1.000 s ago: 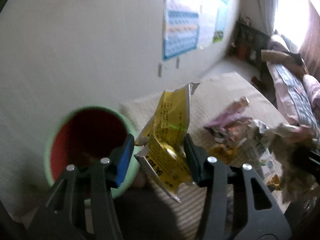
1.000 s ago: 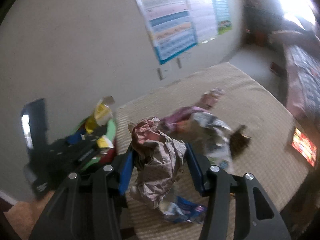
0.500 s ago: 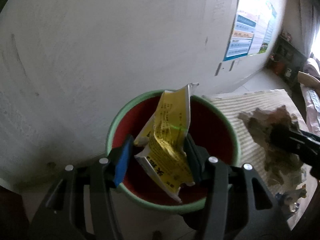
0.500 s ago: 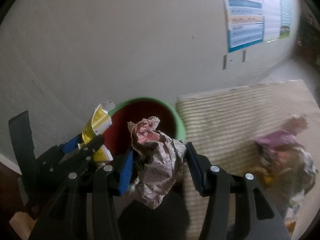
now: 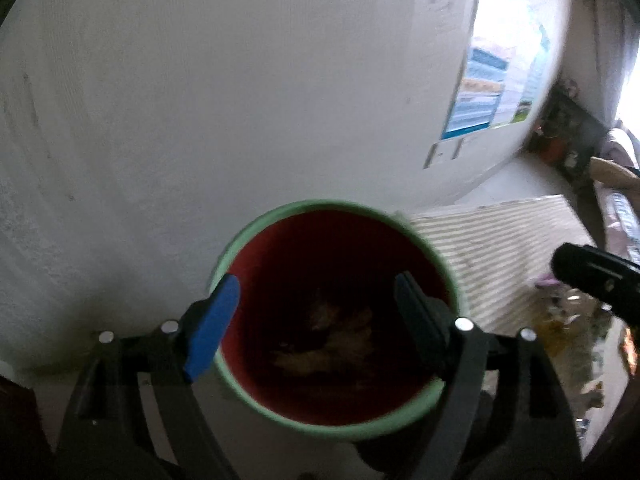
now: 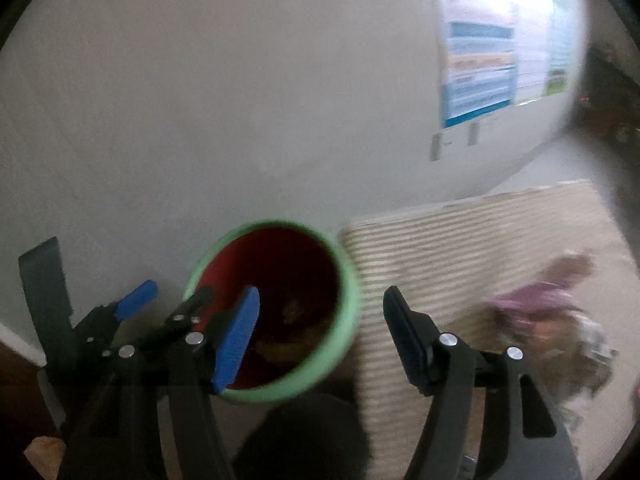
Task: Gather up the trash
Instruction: 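Move both tools back toward the remaining wrappers on the table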
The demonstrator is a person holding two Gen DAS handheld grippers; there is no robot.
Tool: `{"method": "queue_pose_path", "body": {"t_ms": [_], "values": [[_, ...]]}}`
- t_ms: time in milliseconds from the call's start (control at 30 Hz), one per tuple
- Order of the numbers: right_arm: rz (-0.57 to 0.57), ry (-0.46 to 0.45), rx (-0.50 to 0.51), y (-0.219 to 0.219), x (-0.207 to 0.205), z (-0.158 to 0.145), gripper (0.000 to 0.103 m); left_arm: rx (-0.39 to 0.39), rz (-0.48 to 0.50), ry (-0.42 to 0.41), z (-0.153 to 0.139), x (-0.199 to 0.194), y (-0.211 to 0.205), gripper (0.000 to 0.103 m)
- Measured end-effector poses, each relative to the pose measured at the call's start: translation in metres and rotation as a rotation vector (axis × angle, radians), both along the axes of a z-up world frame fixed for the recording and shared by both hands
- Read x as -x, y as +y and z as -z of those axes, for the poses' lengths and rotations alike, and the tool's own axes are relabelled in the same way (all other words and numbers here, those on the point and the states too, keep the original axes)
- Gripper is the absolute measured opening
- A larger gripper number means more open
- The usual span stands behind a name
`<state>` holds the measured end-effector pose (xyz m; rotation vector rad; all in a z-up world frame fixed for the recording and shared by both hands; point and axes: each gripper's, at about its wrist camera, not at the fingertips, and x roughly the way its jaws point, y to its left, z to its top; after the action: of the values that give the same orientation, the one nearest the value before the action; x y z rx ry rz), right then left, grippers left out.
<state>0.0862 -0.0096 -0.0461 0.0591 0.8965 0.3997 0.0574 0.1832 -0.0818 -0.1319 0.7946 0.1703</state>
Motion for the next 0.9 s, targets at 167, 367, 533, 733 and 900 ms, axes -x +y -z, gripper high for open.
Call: {"method": "queue_pose_path", "body": {"t_ms": [167,367,533,733,900], "values": [[0.153,-0.121,0.019,-0.069,0.037,-0.040,0.068,0.001,0.121,-0.101,-0.043,0.009,-0.060,0.081],[0.353,-0.237,0.025,-0.160,0.084,-0.087,0.070,0.031,0.274,-0.220,-0.097,0.018,-0.139,0.086],[0.463,-0.315,0.059,-0.212,0.118,-0.117,0.070,0.059,0.373,-0.281,-0.133,0.032,-0.200,0.087],[0.518,-0.364,0.031,-0.248,0.149,-0.136,0.071,0.055,0.446,-0.320,-0.154,0.043,-0.247,0.090],[0.526,-0.364,-0.002,-0.257,0.155,-0.134,0.071,0.029,0.466,-0.322,-0.155,0.045,-0.261,0.091]]}}
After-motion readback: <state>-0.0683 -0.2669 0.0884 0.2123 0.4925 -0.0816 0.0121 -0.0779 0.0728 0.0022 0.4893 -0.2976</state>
